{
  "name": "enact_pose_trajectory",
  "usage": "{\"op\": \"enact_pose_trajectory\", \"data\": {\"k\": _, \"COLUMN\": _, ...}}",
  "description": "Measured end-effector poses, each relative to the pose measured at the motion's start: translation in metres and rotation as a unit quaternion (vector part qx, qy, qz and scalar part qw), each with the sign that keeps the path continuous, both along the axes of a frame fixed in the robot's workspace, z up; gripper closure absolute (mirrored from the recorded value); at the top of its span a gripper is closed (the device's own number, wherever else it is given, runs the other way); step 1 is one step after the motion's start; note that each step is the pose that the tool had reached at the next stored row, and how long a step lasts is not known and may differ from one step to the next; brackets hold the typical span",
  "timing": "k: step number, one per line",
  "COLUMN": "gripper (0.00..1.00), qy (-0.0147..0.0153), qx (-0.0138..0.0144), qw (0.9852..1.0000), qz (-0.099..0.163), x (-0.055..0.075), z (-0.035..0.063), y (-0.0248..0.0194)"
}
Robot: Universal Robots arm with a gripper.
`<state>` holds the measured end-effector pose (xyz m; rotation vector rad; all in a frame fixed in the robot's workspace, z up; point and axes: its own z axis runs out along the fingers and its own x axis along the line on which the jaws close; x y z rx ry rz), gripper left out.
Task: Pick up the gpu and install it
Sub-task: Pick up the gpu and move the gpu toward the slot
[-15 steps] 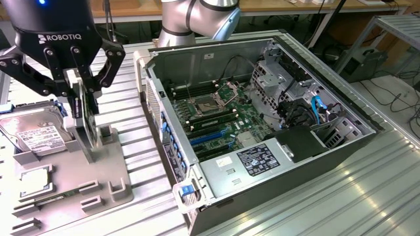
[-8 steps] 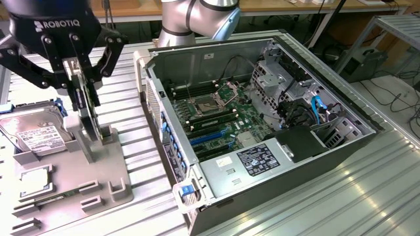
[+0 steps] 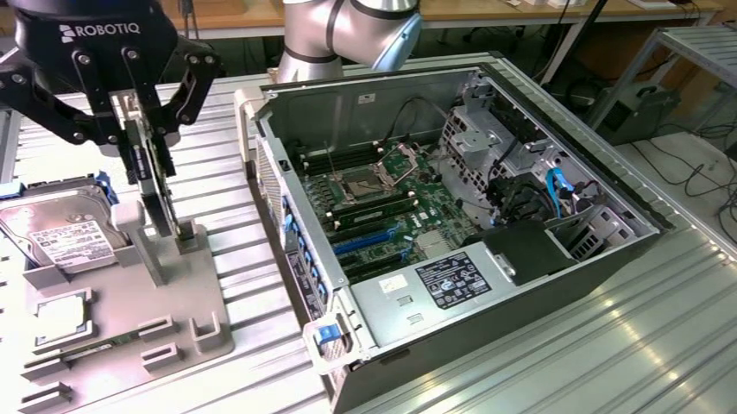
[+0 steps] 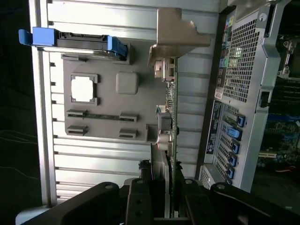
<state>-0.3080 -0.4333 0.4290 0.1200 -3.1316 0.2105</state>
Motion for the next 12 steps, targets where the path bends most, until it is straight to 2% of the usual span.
{"op": "enact_pose_trajectory", "data": {"k": 1, "gripper": 0.72, "qy": -0.0011, "qx": 0.0110, "qw": 0.9999, "qz": 0.000, "x": 0.000, "z": 0.0000, "y": 0.0000}}
{"op": "enact_pose_trajectory", "data": {"k": 2, "gripper": 0.72, "qy": -0.0015, "qx": 0.0134, "qw": 0.9999, "qz": 0.000, "x": 0.000, "z": -0.0001, "y": 0.0001}}
{"op": "enact_pose_trajectory", "data": {"k": 7, "gripper": 0.72, "qy": -0.0015, "qx": 0.0137, "qw": 0.9999, "qz": -0.001, "x": 0.015, "z": -0.0001, "y": 0.0001}}
{"op": "enact_pose_trajectory", "data": {"k": 10, "gripper": 0.72, "qy": -0.0017, "qx": 0.0145, "qw": 0.9998, "qz": -0.015, "x": 0.023, "z": -0.0003, "y": 0.0019}}
{"op": "enact_pose_trajectory", "data": {"k": 12, "gripper": 0.72, "qy": -0.0017, "qx": 0.0148, "qw": 0.9998, "qz": -0.016, "x": 0.034, "z": -0.0003, "y": 0.0022}}
